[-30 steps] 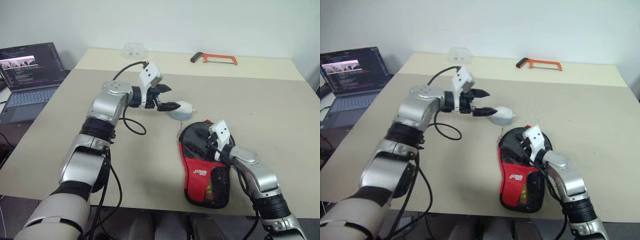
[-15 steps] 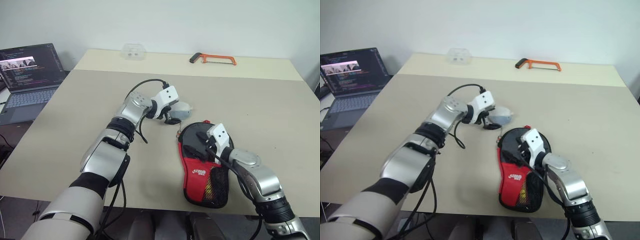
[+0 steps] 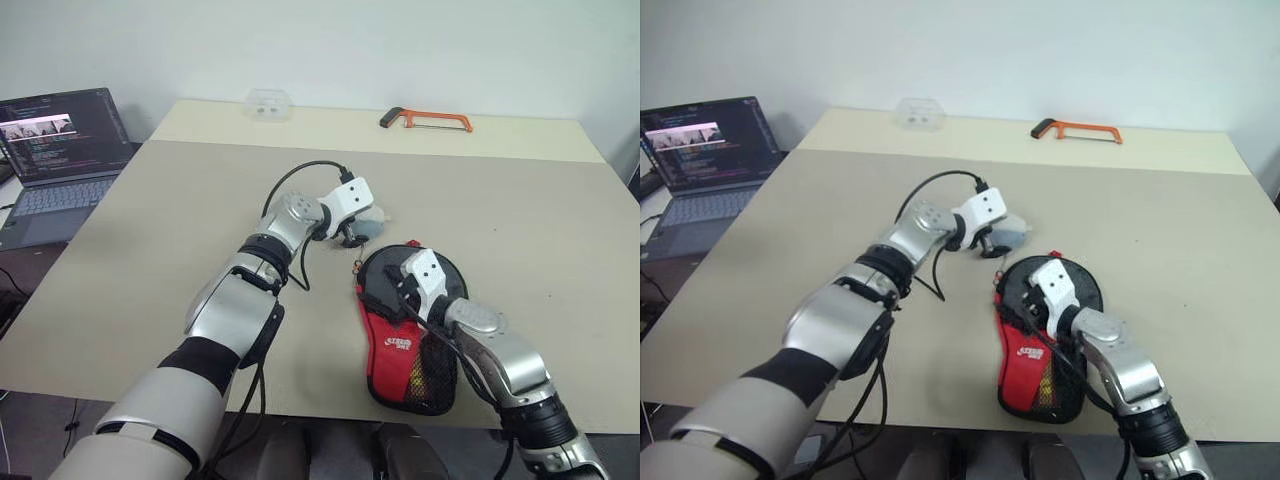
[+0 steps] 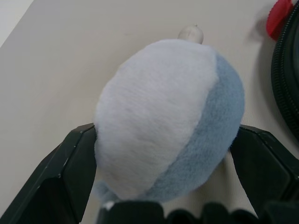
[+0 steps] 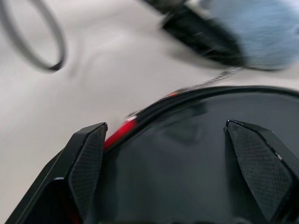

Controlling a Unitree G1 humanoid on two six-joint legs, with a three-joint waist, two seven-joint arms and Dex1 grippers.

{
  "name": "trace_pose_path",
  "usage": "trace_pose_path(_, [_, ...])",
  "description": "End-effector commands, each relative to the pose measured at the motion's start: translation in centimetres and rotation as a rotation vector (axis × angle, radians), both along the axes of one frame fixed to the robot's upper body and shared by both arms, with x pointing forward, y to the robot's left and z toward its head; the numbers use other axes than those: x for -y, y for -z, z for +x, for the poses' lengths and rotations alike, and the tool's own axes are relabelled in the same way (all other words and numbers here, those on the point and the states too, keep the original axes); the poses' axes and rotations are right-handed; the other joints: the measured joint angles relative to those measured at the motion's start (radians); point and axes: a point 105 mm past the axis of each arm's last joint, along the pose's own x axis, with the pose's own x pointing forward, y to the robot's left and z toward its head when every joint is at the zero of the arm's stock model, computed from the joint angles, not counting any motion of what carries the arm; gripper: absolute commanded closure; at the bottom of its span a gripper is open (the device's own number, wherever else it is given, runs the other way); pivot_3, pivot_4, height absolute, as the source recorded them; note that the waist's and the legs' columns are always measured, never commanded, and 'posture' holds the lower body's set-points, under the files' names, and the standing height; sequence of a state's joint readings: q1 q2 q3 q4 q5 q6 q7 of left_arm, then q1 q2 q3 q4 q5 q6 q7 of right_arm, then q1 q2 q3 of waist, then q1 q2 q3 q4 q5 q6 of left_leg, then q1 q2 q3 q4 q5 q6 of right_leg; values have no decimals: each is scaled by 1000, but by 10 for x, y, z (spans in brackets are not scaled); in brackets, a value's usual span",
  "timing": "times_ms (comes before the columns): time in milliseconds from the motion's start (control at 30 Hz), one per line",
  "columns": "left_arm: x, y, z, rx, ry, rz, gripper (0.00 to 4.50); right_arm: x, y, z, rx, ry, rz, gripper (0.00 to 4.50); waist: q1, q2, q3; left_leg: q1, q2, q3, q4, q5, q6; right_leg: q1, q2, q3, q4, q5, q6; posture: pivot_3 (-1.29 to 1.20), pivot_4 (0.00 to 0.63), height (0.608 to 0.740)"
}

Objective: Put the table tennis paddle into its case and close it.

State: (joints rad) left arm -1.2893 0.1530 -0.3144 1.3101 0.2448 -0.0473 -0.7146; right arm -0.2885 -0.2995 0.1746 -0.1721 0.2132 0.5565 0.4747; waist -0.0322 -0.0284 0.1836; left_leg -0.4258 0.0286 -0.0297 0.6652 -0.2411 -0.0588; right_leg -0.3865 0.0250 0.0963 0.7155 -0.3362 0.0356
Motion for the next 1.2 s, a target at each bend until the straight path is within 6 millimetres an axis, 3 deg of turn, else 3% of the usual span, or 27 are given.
trace_pose_path(33, [3, -7, 1, 14, -1, -8, 615, 19, 7, 8, -31, 101, -13, 0, 0, 0, 0, 0, 0, 0, 0, 0, 0, 0, 0, 0, 0, 0, 0, 0, 150, 740])
trace_pose_path(267, [2, 0, 0, -8, -5, 2, 3061, 28, 16, 9, -67, 139, -56, 0, 1, 0, 0, 0, 0, 0, 0, 0, 0, 0, -1, 0, 0, 0, 0, 0, 150, 740])
trace_pose_path(433, [-1, 3, 2, 3, -31, 26, 4155, 35, 33, 5, -129, 156, -124, 0, 1, -1, -1, 4, -1, 0, 0, 0, 0, 4, -1, 0, 0, 0, 0, 0, 150, 740])
trace_pose_path(567, [-3, -8, 10, 77, -83, 44, 4213, 33, 39, 3, -157, 145, -137, 0, -1, -2, -1, 11, -1, 0, -1, 0, 1, 11, -1, 0, -1, 0, 0, 0, 150, 740])
trace_pose_path(767, [20, -34, 13, 174, -75, 22, 4214, 22, 42, -7, -177, 84, -140, 0, -1, -3, -2, 11, -1, -1, 0, 0, 1, 12, -1, -1, -1, 0, 1, 0, 150, 740])
trace_pose_path(1000, [34, -45, 16, 284, -110, 64, 4214, 14, 44, -13, -179, 37, -164, 0, -3, -3, -2, 11, -1, 0, -1, 0, 1, 12, -1, 0, -2, 0, 1, 0, 150, 740])
trace_pose_path(1200, [54, -62, 16, 479, -114, 139, 4214, -2, 43, -22, -184, -25, -176, 0, -3, -3, -2, 11, -1, 0, -1, 0, 0, 12, -1, 0, -2, 0, 1, 0, 150, 740])
